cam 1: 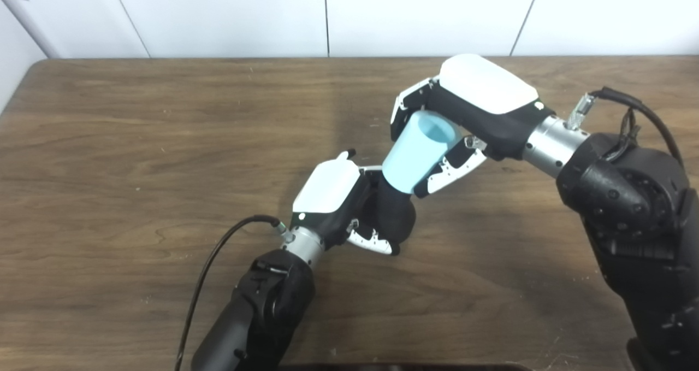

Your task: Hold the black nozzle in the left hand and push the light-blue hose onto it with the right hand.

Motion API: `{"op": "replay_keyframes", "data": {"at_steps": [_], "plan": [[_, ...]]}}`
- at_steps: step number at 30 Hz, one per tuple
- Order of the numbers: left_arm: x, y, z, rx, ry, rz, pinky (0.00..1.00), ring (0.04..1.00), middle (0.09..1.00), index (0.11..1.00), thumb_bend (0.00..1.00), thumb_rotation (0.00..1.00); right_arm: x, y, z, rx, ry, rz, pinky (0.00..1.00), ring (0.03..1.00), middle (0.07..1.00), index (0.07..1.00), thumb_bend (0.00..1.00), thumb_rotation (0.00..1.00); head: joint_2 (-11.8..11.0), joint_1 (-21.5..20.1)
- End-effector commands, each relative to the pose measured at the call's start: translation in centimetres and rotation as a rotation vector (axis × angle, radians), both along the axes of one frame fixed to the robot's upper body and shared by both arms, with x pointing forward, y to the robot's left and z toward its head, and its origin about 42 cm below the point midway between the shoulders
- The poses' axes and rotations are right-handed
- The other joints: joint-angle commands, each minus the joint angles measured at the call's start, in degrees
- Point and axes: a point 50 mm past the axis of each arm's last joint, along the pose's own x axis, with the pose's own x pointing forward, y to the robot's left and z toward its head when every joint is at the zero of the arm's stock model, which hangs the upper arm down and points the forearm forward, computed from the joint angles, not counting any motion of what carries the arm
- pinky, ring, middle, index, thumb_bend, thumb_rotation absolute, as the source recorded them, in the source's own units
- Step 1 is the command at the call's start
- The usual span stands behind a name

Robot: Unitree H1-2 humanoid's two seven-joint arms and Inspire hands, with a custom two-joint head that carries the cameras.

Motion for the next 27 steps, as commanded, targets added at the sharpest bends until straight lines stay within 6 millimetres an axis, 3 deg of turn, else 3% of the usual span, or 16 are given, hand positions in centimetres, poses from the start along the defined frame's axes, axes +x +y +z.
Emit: {"op": "replay_keyframes", "data": {"at_steps": [1,17,27], "plan": [[-0.7,-0.7,-1.7,0.036,0.103,-0.044,1.00,0.681,0.490,0.485,0.52,0.00,-0.3,0.4,1.1,0.000,-0.061,0.023,0.31,0.417,0.509,0.505,0.50,0.00,0.1,0.0],[-0.8,-0.9,-1.7,0.041,0.102,-0.048,1.00,0.679,0.488,0.486,0.52,0.00,-0.1,1.7,1.6,-0.063,-0.070,0.109,0.31,0.434,0.510,0.495,0.50,0.00,0.6,-0.1],[-0.8,-1.1,-1.7,0.039,0.102,-0.054,1.00,0.679,0.490,0.485,0.52,0.00,0.5,2.7,2.5,-0.259,-0.086,0.179,0.29,0.423,0.523,0.510,0.49,0.00,0.6,-0.3]]}}
